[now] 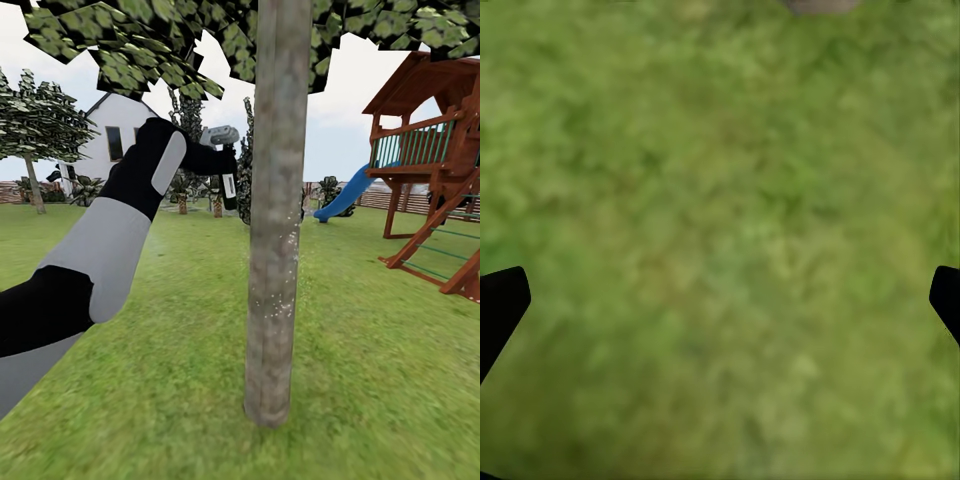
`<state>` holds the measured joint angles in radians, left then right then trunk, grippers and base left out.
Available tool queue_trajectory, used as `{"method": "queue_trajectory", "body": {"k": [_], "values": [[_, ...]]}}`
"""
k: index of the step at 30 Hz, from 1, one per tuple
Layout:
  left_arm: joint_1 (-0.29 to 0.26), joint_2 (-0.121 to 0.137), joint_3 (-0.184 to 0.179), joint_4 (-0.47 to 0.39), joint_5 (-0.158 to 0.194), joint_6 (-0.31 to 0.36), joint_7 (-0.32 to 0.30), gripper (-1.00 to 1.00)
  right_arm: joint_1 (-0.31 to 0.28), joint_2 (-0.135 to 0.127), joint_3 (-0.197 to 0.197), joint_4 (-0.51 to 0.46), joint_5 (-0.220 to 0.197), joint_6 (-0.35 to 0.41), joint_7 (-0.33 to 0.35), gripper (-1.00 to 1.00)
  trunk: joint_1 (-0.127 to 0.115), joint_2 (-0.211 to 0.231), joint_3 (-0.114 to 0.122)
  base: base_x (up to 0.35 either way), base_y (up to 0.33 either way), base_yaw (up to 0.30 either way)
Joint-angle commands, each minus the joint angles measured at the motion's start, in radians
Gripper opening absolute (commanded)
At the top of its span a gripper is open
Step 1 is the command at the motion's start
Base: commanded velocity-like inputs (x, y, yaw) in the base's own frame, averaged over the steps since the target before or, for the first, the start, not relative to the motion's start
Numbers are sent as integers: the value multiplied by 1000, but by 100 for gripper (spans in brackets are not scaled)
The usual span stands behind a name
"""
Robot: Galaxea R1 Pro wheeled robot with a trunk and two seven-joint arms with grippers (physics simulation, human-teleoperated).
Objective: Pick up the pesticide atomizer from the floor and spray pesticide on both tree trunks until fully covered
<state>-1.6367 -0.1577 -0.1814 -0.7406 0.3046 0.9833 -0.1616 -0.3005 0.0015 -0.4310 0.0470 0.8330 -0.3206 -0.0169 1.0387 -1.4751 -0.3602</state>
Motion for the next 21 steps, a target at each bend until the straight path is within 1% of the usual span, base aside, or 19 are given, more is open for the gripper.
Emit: {"method": "queue_trajectory", "body": {"k": [1,5,9,12,14,21], "values": [[0,0,0,1,1,0,1,-100,0,0,0,0,0,0,0,100,0,0,0,32,0,0],[0,1,-1,2,1,1,0,-100,0,0,0,0,0,0,0,100,0,0,0,162,0,0],[0,0,-7,16,-2,2,-1,-100,0,0,0,0,0,0,0,100,0,0,0,36,0,0],[0,0,-35,66,-5,3,-2,-100,0,0,0,0,0,0,0,100,0,0,0,6,0,0],[0,0,-41,76,-5,4,-1,-100,0,0,0,0,0,0,0,100,0,0,0,2,0,0],[0,0,-43,77,-6,3,-1,-100,0,0,0,1,0,0,0,100,0,0,0,0,0,0]]}}
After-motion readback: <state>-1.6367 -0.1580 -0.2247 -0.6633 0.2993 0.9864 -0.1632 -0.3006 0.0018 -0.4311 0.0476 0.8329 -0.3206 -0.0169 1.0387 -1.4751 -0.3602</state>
